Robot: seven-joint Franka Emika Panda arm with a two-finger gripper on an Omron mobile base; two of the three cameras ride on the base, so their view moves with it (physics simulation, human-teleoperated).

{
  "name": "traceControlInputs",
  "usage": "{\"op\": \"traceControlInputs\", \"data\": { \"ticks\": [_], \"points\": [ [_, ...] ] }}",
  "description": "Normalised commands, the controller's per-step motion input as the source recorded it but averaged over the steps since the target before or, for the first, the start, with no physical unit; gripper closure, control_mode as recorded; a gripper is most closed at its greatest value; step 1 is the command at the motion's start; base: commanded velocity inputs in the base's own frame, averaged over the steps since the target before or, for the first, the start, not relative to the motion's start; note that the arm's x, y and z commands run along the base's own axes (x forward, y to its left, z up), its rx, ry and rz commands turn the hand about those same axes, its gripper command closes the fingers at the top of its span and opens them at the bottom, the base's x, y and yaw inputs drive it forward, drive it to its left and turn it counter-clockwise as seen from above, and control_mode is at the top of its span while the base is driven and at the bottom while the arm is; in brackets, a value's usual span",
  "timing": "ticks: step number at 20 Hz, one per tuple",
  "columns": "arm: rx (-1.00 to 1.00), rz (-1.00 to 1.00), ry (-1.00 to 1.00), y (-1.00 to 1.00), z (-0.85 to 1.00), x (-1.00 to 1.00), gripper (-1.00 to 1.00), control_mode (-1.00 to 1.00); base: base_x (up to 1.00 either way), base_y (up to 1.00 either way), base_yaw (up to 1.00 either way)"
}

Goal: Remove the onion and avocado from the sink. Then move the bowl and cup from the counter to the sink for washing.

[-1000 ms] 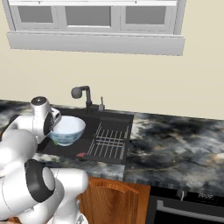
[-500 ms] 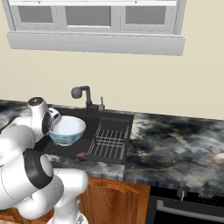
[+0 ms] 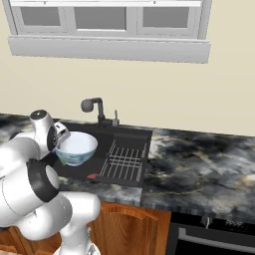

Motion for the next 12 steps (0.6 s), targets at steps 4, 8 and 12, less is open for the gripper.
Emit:
{"op": "traceControlInputs", "data": {
  "ticks": [4,8,12],
  "points": [
    [0.02,-0.08,0.00,0.07,-0.04,0.05,1.00,-1.00,0.00,0.00,0.00],
    [0.01,-0.07,0.00,0.07,-0.04,0.10,1.00,-1.00,0.00,0.00,0.00],
    [0.00,-0.07,0.00,0.08,-0.04,0.13,1.00,-1.00,0.00,0.00,0.00]
  ]
}}
